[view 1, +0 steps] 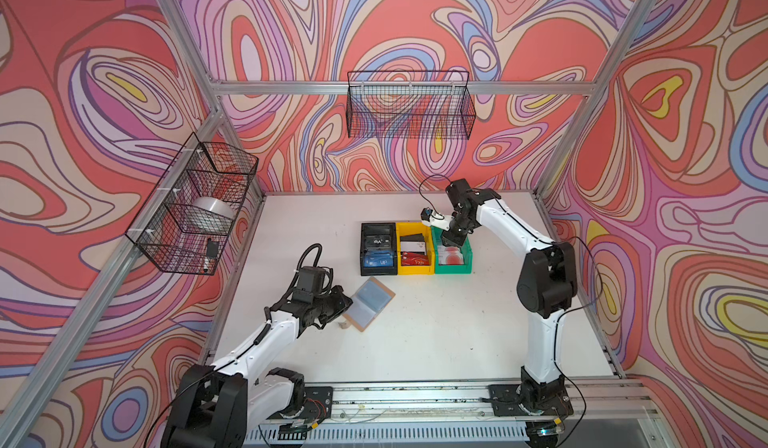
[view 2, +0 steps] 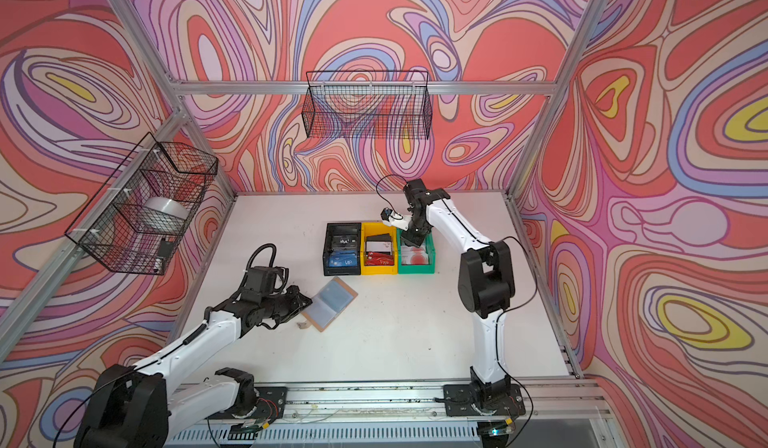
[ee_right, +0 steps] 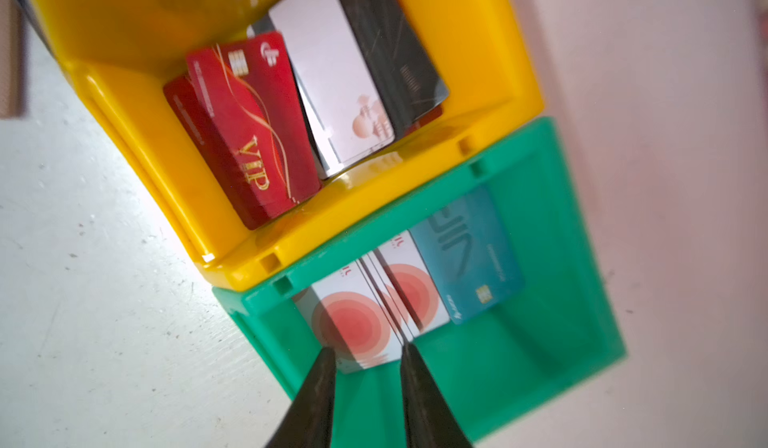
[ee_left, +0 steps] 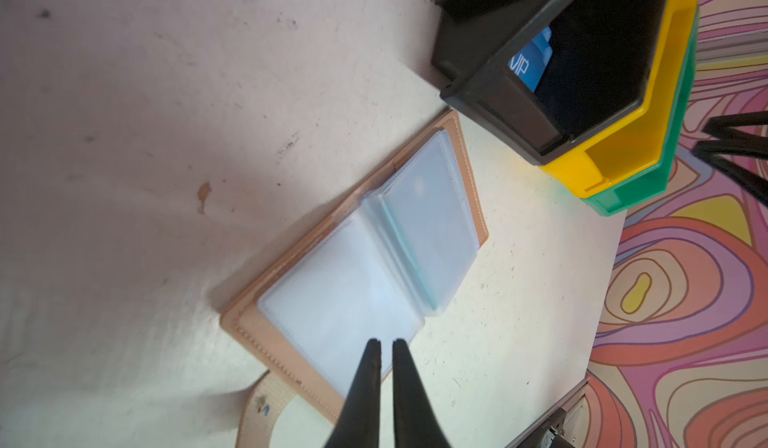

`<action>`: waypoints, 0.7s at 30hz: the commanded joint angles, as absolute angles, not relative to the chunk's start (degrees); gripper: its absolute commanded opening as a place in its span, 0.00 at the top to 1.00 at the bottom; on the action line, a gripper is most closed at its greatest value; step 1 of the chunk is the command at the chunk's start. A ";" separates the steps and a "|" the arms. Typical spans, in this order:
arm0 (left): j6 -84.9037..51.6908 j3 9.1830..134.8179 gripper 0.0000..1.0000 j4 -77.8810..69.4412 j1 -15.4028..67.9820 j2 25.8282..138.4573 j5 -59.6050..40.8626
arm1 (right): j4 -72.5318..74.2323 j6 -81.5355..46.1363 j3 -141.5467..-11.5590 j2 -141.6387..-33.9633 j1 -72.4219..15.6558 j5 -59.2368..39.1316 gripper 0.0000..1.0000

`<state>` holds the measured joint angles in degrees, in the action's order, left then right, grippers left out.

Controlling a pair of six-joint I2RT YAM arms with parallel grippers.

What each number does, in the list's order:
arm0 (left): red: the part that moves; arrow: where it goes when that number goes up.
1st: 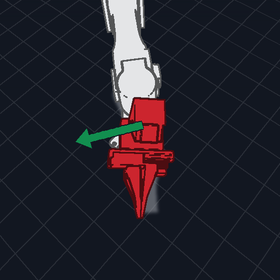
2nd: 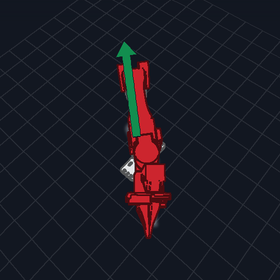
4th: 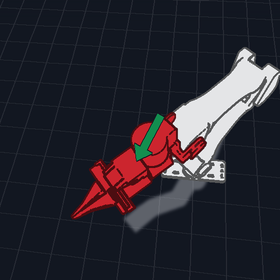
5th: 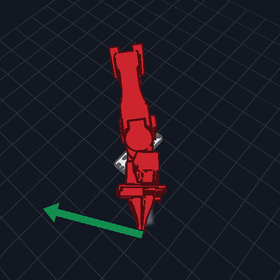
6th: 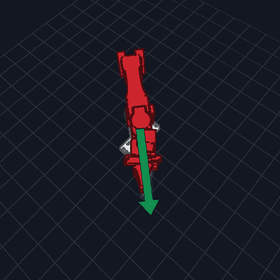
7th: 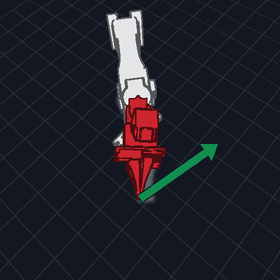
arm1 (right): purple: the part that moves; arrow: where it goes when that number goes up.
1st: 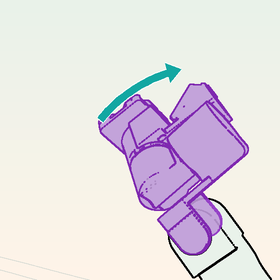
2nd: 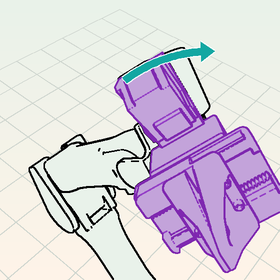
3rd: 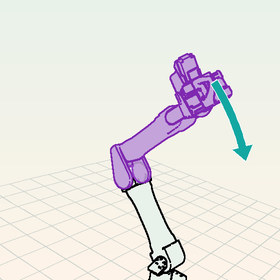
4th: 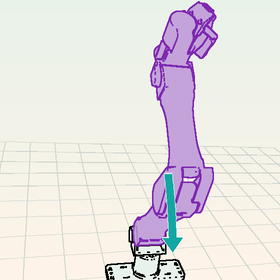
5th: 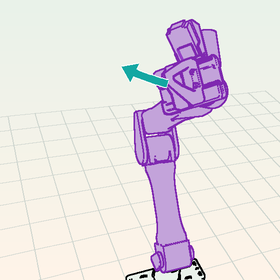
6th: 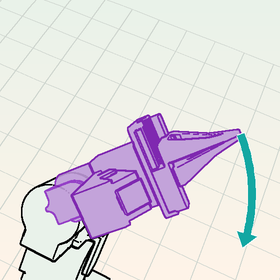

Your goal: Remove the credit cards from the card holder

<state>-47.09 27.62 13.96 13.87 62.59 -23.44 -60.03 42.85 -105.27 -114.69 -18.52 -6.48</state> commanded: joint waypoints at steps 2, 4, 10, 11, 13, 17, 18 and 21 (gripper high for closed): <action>-47.44 27.85 0.89 22.05 13.54 60.96 -19.31 | -53.35 31.13 -99.44 -106.52 -21.83 -11.95 0.70; -48.55 25.64 0.89 20.65 13.57 60.97 -19.18 | -51.16 26.06 -95.47 -104.96 -24.90 -16.54 0.72; -50.27 22.76 0.89 17.05 13.59 63.04 -19.91 | -36.15 13.87 -82.23 -105.03 -35.19 -28.44 0.80; -50.11 22.85 0.89 17.28 13.59 63.26 -19.78 | -33.08 11.72 -80.51 -105.65 -36.59 -29.16 0.82; -49.71 23.10 0.89 17.72 13.57 63.44 -19.54 | -28.55 8.02 -78.55 -107.10 -38.65 -29.49 0.85; -49.66 22.59 0.89 17.74 13.62 63.17 -18.76 | -22.84 3.41 -77.52 -109.96 -40.47 -28.01 0.89; -49.68 22.51 0.89 17.65 13.61 63.24 -18.59 | -22.07 2.68 -77.75 -110.67 -40.52 -27.49 0.89; -49.62 22.41 0.89 16.97 13.59 63.91 -18.68 | -22.08 2.35 -79.24 -113.20 -40.52 -26.43 0.89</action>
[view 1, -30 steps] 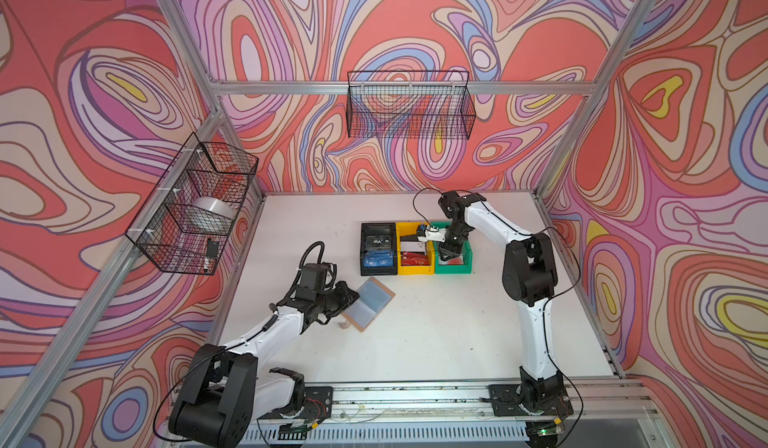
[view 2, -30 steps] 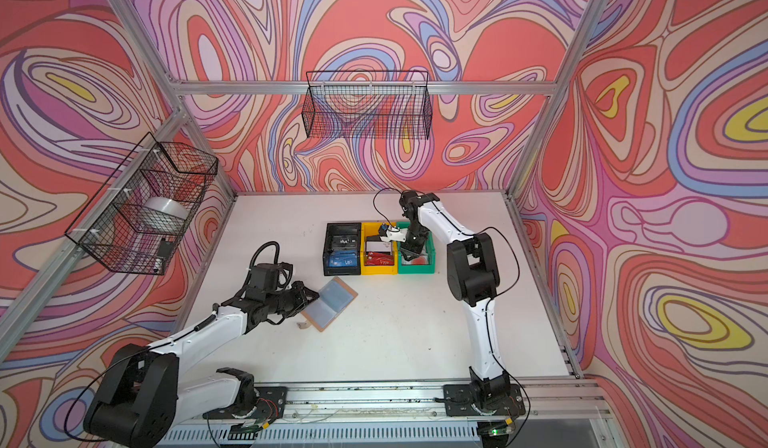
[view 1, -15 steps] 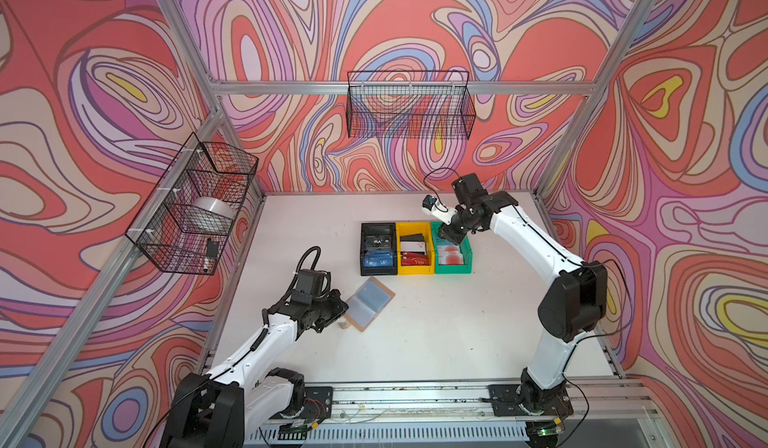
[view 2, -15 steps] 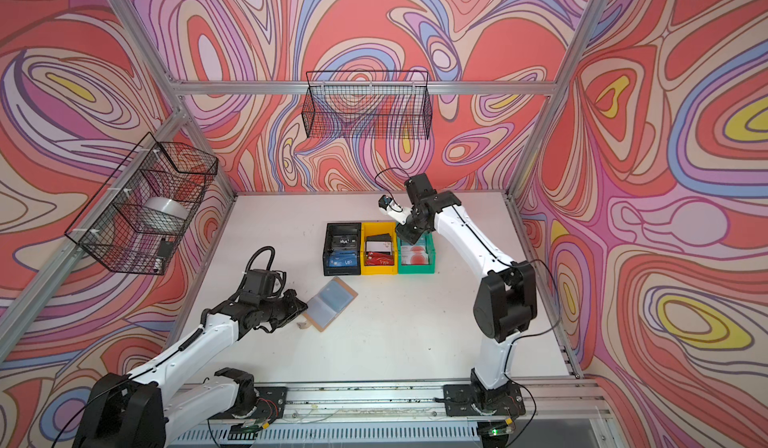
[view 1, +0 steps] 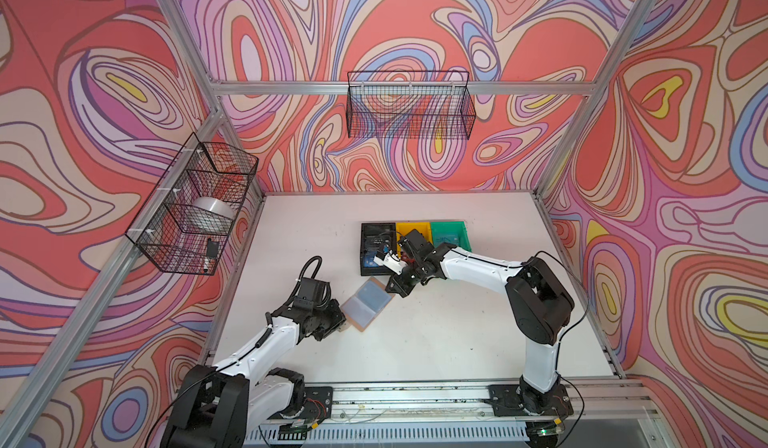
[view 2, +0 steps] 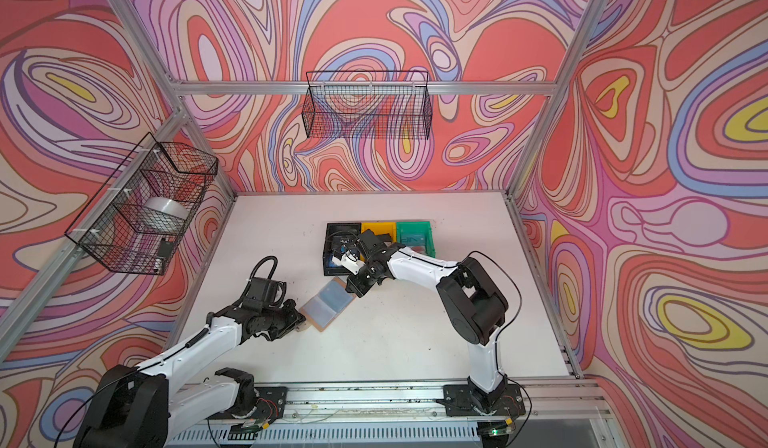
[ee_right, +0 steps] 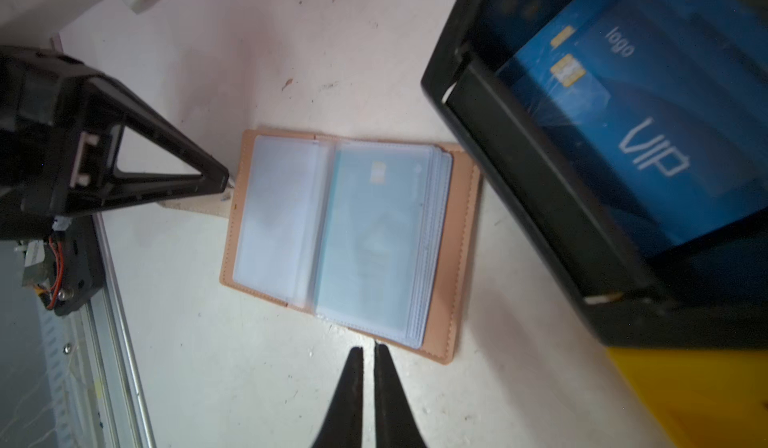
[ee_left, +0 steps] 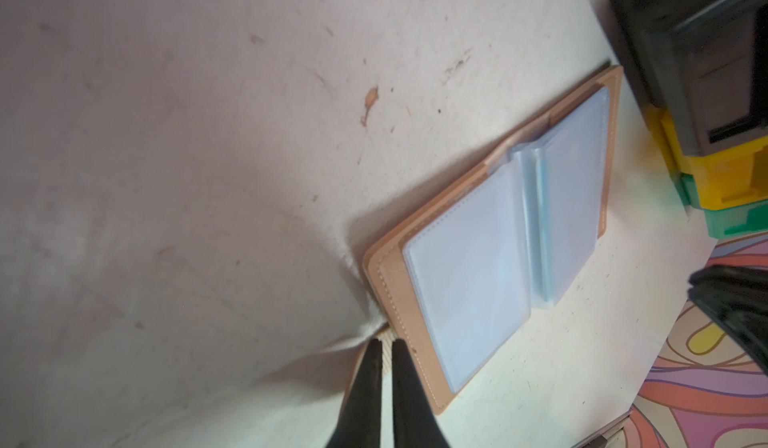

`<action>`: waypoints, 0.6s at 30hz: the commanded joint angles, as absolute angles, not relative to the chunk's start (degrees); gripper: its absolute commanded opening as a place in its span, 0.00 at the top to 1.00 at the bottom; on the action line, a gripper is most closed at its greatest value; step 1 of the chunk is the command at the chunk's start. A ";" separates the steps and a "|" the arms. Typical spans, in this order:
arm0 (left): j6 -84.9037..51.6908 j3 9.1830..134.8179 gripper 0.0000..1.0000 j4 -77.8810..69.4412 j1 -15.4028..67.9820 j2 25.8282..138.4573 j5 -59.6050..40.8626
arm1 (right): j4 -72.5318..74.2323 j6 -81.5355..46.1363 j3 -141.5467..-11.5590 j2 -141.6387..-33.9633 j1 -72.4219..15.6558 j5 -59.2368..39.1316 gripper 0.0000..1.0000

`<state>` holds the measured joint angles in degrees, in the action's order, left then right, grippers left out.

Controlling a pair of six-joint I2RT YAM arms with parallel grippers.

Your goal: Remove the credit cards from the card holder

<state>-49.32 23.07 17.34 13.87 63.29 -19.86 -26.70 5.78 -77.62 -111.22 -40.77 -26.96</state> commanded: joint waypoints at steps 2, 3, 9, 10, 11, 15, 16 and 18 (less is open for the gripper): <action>-49.57 22.25 0.89 16.13 13.54 64.57 -19.04 | -22.89 2.27 -80.77 -115.15 -40.52 -25.94 0.89; -49.65 22.23 0.89 15.65 13.57 65.03 -19.22 | -23.09 2.21 -81.43 -115.99 -40.52 -25.78 0.90; -49.40 22.24 0.89 13.54 13.57 67.22 -19.86 | -22.96 1.50 -82.36 -120.21 -40.61 -24.80 0.92; -49.40 22.29 0.89 13.37 13.61 67.42 -20.01 | -22.94 1.34 -82.22 -120.70 -40.56 -24.42 0.92; -49.31 22.43 0.89 13.36 13.54 67.59 -20.02 | -22.86 1.18 -82.03 -121.04 -40.61 -24.25 0.92; -48.87 22.83 0.89 13.36 13.54 68.07 -19.82 | -22.94 0.85 -81.41 -122.13 -40.93 -24.21 0.93; -48.78 22.90 0.89 13.36 13.56 68.20 -19.86 | -23.03 0.88 -81.30 -122.32 -41.17 -23.92 0.93; -48.68 22.89 0.89 13.36 13.53 68.30 -19.84 | -23.50 1.20 -81.21 -122.69 -41.60 -23.51 0.93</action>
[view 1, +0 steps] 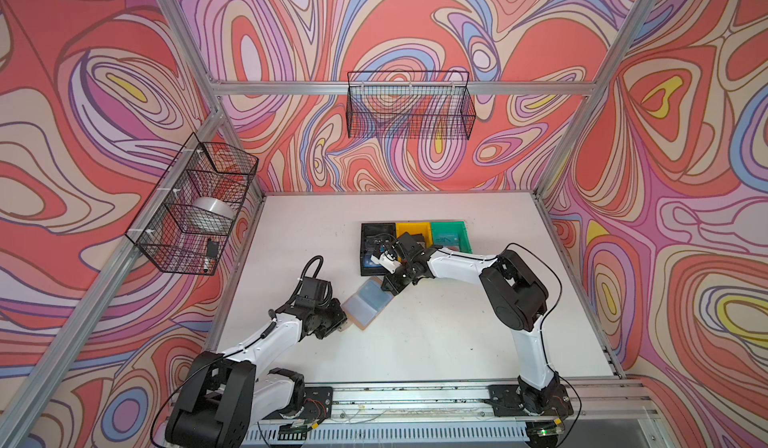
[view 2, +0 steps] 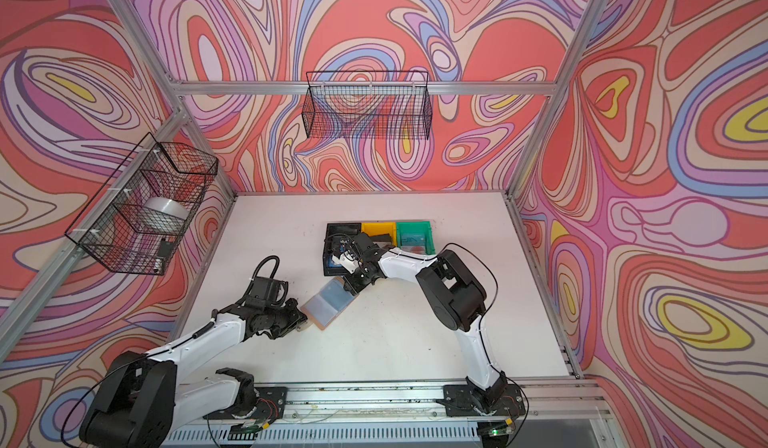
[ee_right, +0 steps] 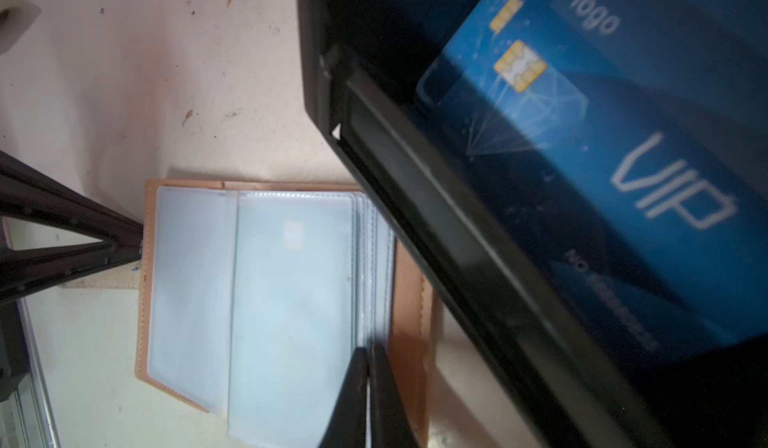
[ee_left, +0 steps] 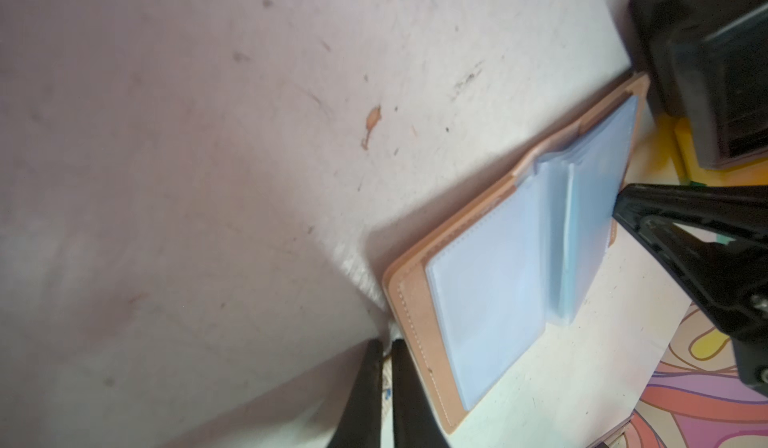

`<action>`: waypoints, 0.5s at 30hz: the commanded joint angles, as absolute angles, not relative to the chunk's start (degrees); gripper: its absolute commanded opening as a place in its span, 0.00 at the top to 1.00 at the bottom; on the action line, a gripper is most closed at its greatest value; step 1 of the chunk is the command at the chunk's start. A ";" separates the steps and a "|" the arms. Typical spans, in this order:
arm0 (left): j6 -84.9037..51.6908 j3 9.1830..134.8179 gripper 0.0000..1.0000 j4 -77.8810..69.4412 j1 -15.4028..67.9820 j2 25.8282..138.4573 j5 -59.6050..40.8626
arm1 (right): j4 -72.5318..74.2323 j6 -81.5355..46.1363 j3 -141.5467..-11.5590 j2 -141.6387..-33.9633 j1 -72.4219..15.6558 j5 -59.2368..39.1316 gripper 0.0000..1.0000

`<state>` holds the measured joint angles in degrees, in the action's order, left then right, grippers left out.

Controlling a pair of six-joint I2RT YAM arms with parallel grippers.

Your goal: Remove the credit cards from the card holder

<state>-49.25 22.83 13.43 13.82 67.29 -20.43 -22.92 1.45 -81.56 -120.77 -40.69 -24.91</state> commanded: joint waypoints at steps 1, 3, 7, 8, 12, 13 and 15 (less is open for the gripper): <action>-48.60 22.90 0.89 13.36 13.54 68.33 -19.86 | -23.78 1.15 -81.22 -122.86 -41.79 -23.09 0.93; -48.60 22.83 0.89 13.36 13.49 68.31 -19.84 | -24.12 1.22 -81.08 -122.87 -42.00 -22.58 0.93; -48.52 22.85 0.89 13.36 13.54 68.28 -19.91 | -25.07 2.20 -80.88 -122.21 -42.10 -19.46 0.93; -48.44 22.91 0.89 13.36 13.54 68.25 -19.95 | -25.42 2.27 -80.94 -122.24 -42.10 -18.77 0.93; -48.43 22.93 0.89 13.06 13.51 68.40 -19.97 | -27.52 3.61 -82.21 -122.35 -42.10 -17.21 0.93; -48.43 22.86 0.89 12.93 13.53 68.52 -20.17 | -28.00 3.85 -82.56 -122.59 -42.18 -17.95 0.93; -48.43 22.92 0.89 12.83 13.53 68.76 -20.12 | -27.93 4.15 -82.58 -122.60 -42.40 -19.96 0.93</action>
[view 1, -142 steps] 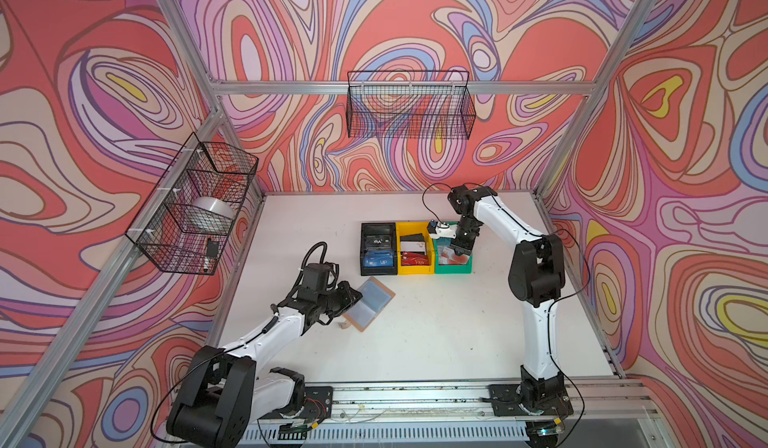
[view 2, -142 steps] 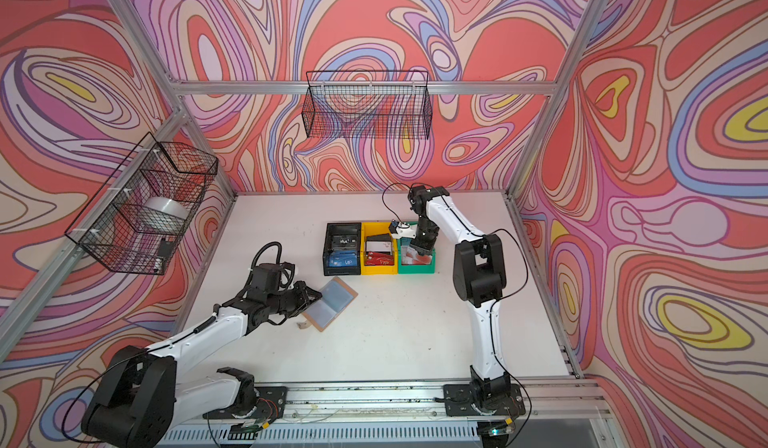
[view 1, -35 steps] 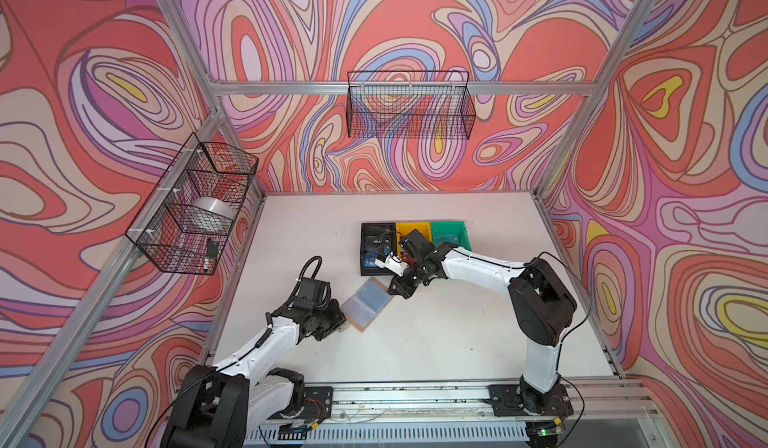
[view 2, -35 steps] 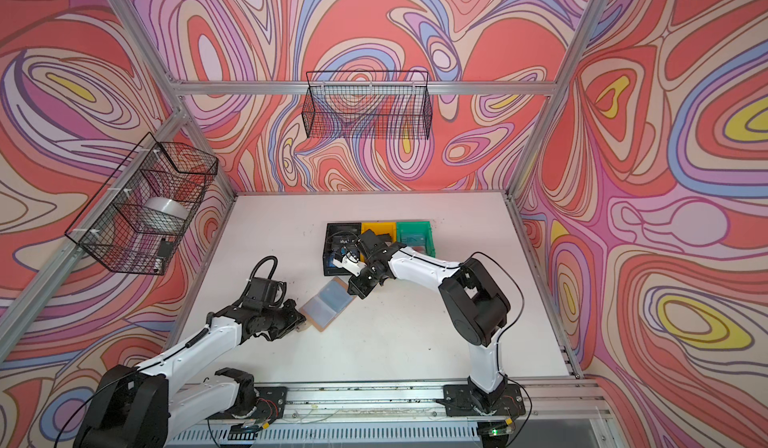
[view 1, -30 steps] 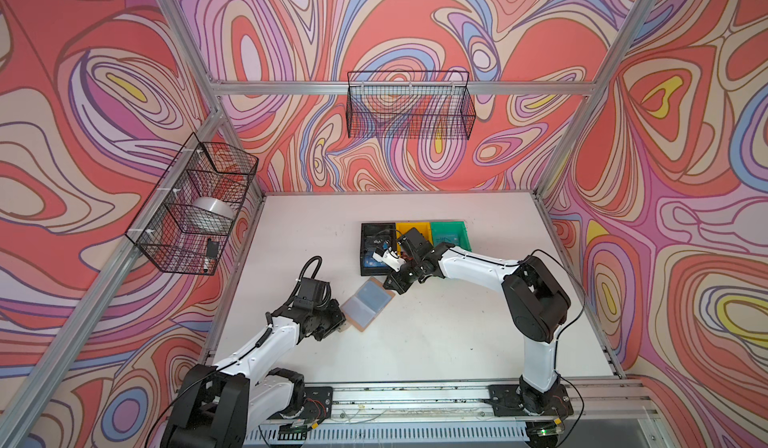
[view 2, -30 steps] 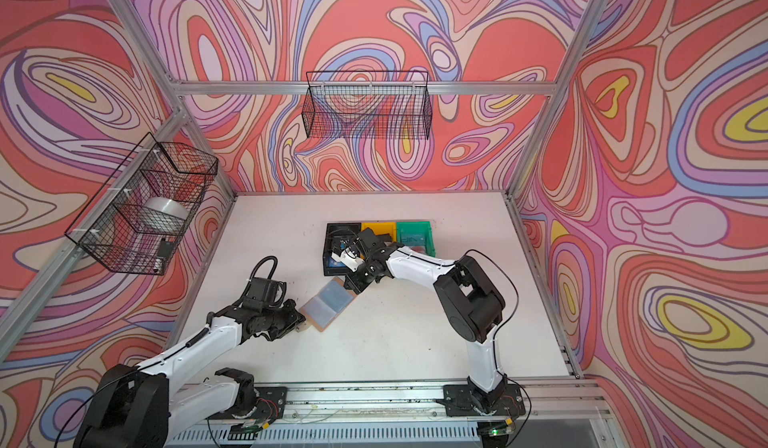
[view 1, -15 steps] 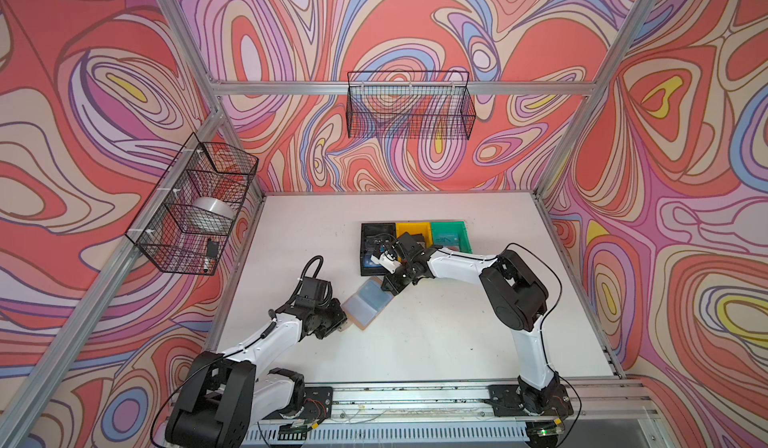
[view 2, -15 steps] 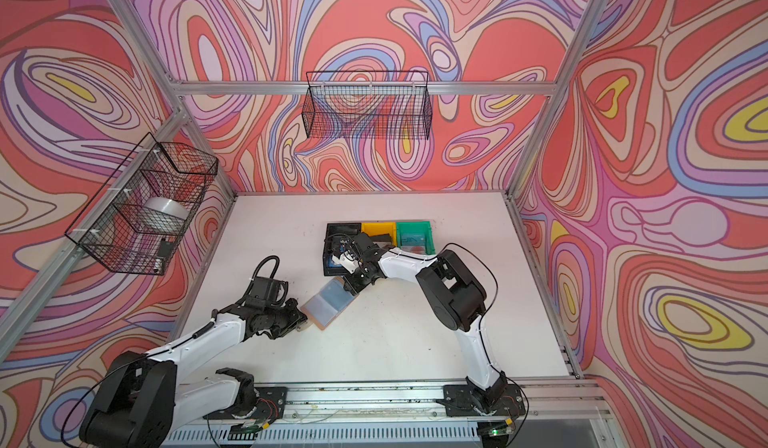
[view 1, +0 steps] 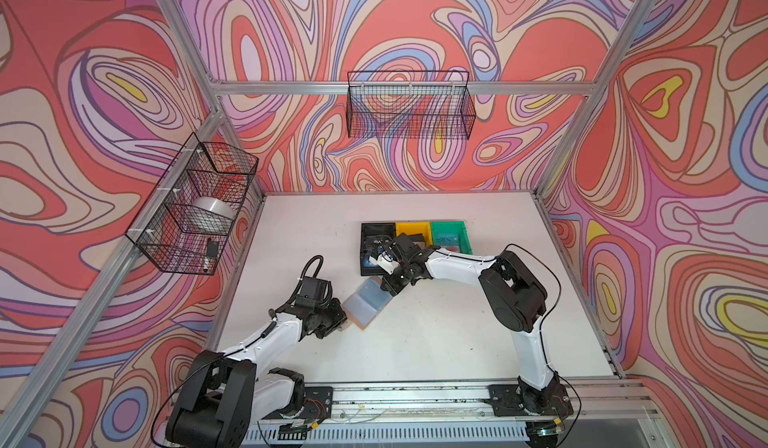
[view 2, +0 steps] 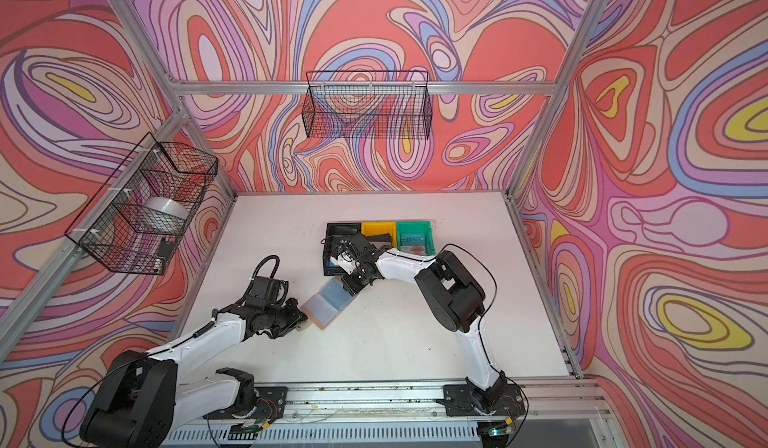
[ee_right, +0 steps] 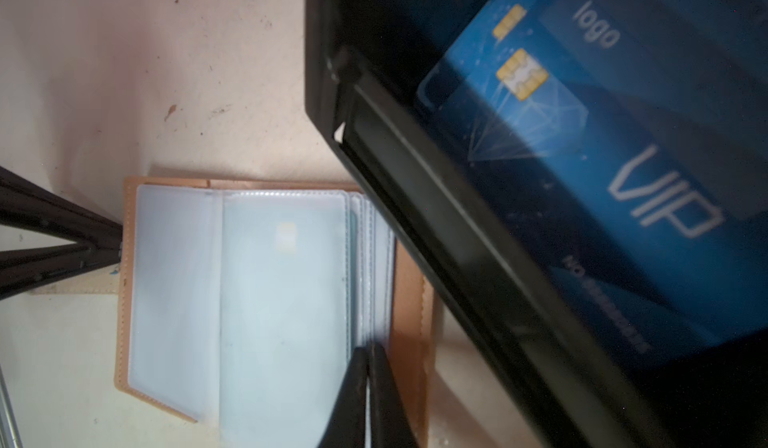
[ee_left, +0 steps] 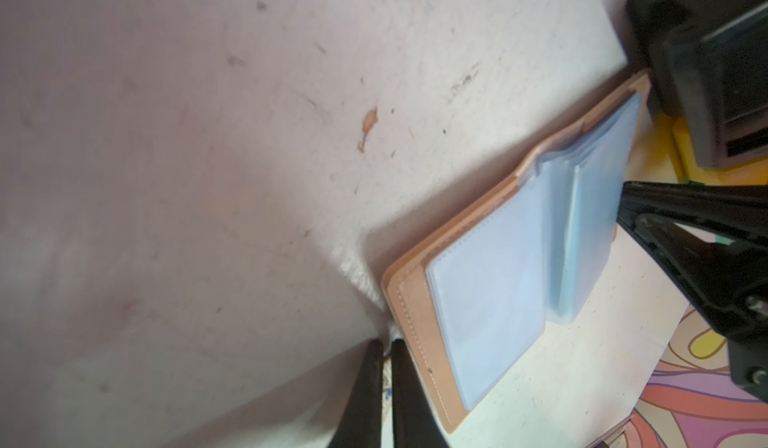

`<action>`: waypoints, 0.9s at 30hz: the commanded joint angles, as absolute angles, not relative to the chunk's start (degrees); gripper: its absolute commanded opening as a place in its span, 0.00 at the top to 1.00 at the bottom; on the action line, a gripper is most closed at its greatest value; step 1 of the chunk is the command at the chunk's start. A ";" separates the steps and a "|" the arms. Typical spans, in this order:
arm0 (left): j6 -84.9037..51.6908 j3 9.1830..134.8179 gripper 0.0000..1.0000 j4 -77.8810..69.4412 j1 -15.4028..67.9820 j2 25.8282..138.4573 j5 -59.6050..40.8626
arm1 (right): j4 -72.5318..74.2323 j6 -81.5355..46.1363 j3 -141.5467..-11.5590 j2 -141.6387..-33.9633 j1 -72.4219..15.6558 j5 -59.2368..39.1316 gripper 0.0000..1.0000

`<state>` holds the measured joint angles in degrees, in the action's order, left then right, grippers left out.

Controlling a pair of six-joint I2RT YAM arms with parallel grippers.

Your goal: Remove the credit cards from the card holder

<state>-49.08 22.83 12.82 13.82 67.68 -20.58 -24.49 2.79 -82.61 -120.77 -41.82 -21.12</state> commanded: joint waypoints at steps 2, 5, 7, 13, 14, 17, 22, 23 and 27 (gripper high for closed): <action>-48.44 22.87 0.89 12.66 13.53 68.94 -20.27 | -27.45 4.56 -82.20 -122.19 -43.03 -21.00 0.93; -48.43 22.85 0.89 12.66 13.47 68.93 -20.28 | -27.42 4.80 -82.34 -121.82 -44.41 -21.76 0.93; -48.44 22.85 0.89 12.66 13.53 68.85 -20.30 | -27.35 5.01 -82.53 -121.30 -45.28 -22.44 0.93; -48.42 22.83 0.89 13.70 13.54 67.70 -19.86 | -27.11 4.65 -83.10 -119.53 -46.14 -22.94 0.93; -48.42 22.85 0.89 13.88 13.54 67.50 -19.78 | -27.29 4.66 -83.22 -119.37 -46.13 -22.65 0.93; -48.30 22.85 0.89 14.52 13.49 66.76 -19.65 | -28.14 5.03 -83.75 -119.01 -46.14 -21.95 0.93; -48.29 24.21 0.89 14.72 13.49 64.39 -21.41 | -29.17 5.71 -84.11 -119.15 -45.99 -20.76 0.92; -48.62 24.35 0.88 14.75 13.53 63.46 -21.92 | -29.39 5.80 -84.20 -119.36 -46.09 -20.58 0.92; -51.53 23.31 0.84 6.84 13.54 60.83 -26.89 | -29.98 6.06 -84.39 -119.99 -46.07 -20.22 0.92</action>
<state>-49.74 22.83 12.78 13.78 62.37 -22.74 -28.40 5.26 -83.57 -120.38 -45.80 -20.88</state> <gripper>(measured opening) 0.140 0.078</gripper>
